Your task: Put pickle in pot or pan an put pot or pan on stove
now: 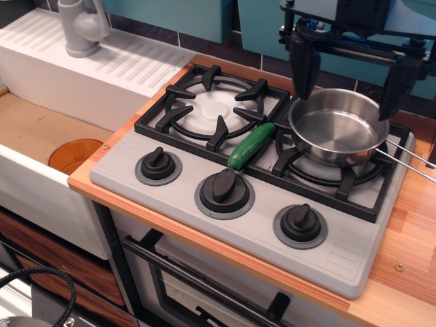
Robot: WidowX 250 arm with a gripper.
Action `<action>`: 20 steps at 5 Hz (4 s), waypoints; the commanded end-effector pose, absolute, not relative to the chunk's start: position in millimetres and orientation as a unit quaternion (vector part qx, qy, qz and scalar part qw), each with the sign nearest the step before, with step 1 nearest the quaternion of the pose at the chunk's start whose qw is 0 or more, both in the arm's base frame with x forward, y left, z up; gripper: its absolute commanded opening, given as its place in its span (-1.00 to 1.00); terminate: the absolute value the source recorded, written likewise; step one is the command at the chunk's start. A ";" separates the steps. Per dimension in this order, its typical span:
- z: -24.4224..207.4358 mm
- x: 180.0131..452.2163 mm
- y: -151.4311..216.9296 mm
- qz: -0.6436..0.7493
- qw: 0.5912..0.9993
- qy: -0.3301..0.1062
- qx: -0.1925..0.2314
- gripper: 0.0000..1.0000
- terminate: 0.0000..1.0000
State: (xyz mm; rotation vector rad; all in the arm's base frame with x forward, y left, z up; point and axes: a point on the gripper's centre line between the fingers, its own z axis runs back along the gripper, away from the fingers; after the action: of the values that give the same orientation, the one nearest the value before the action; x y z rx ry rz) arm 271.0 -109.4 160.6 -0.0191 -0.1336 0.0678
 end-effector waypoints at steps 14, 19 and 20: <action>64.2 309.5 -27.3 -0.008 0.987 -0.163 -0.001 -1.00 -1.00; 149.4 281.5 -74.1 0.035 0.995 -0.095 0.025 -1.00 -1.00; 166.2 281.1 -105.4 0.054 0.994 -0.086 0.035 -1.00 -1.00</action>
State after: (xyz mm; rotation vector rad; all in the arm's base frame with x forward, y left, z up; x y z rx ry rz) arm 273.4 -104.5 157.1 0.0845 -0.1356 0.1130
